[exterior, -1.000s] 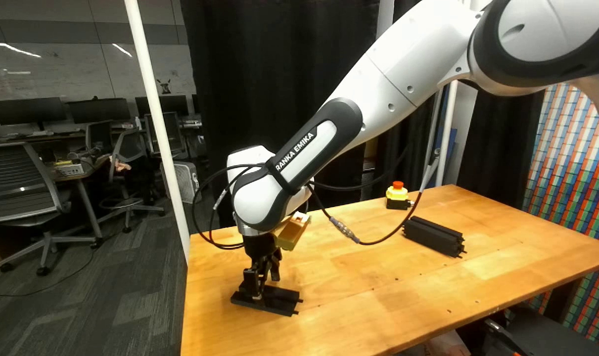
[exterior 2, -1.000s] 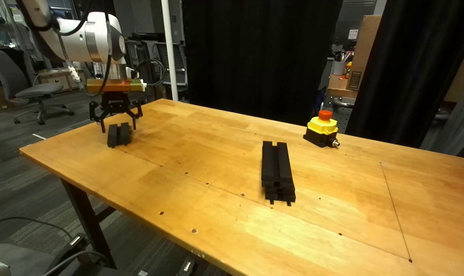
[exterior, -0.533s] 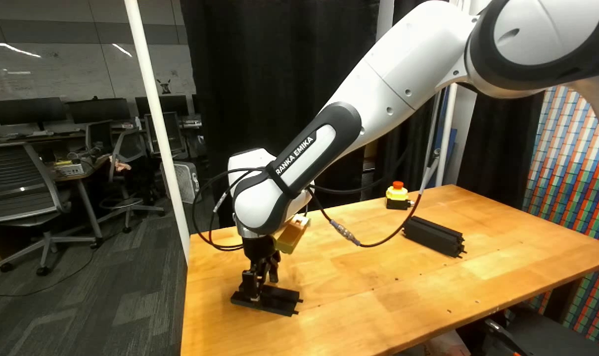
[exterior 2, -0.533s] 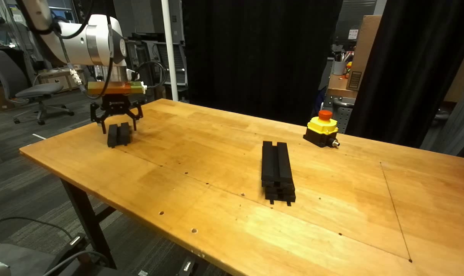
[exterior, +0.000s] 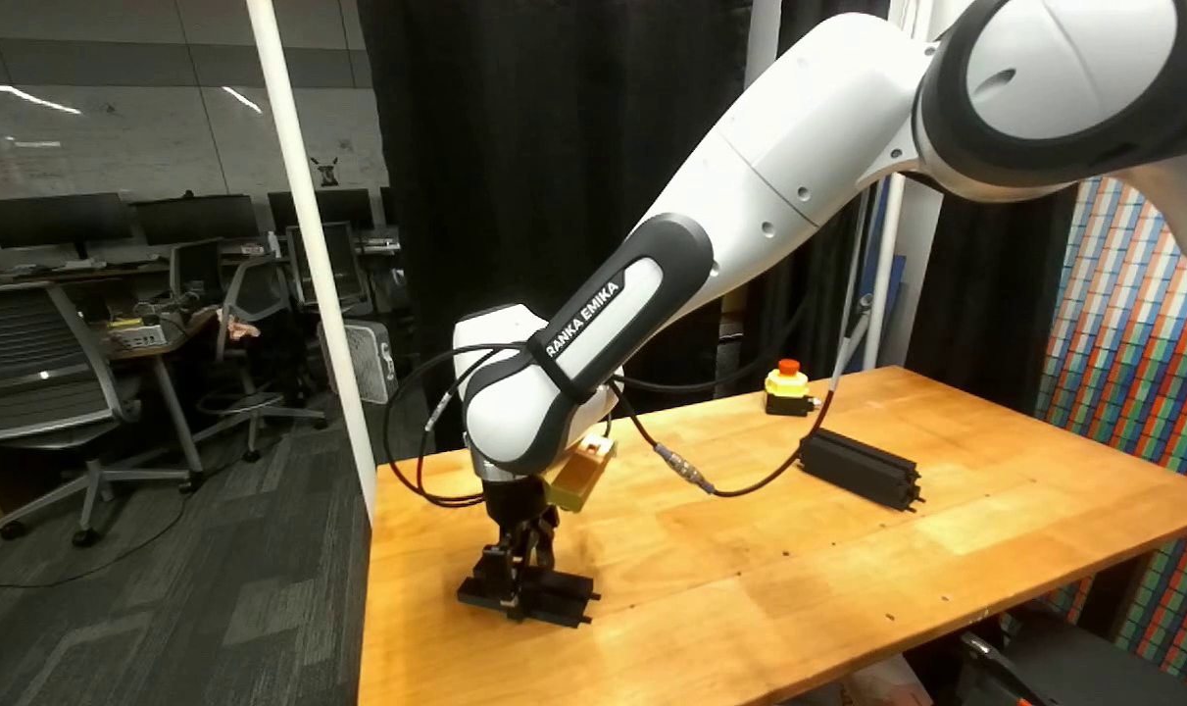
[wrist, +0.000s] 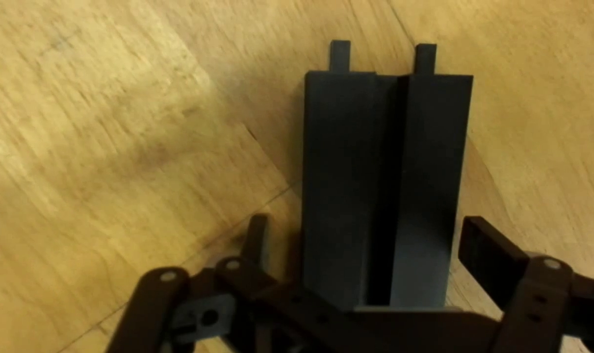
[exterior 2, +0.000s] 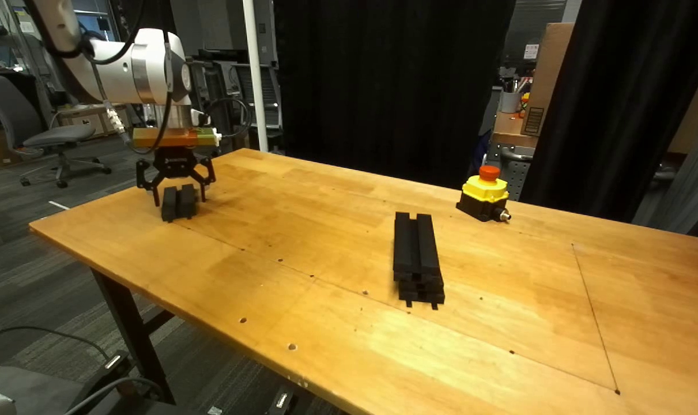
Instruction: Stack the black pieces together
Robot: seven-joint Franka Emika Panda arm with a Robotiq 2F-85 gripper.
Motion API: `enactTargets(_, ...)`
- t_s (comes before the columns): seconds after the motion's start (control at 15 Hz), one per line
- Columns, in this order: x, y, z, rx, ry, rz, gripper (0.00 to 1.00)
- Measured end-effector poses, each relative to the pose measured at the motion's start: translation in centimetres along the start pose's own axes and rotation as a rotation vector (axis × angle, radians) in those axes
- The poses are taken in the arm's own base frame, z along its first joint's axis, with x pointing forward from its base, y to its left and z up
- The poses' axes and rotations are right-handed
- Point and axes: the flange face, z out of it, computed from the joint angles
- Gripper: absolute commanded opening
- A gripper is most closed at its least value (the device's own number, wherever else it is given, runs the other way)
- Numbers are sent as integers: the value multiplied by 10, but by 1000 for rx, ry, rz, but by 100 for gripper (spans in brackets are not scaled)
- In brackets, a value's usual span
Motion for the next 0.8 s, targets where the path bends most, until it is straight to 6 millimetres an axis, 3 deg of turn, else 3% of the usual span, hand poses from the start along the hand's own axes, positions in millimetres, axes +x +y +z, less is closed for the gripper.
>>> enactTargets(0.13,0,2,0,-1,1,2,68)
enactTargets(0.33,-1,8,-2,-10,9,9,48)
enactTargets(0.53,-3,19,-9,-29,15,18,45)
enactTargets(0.8,-16,60,-14,-77,8,65,45)
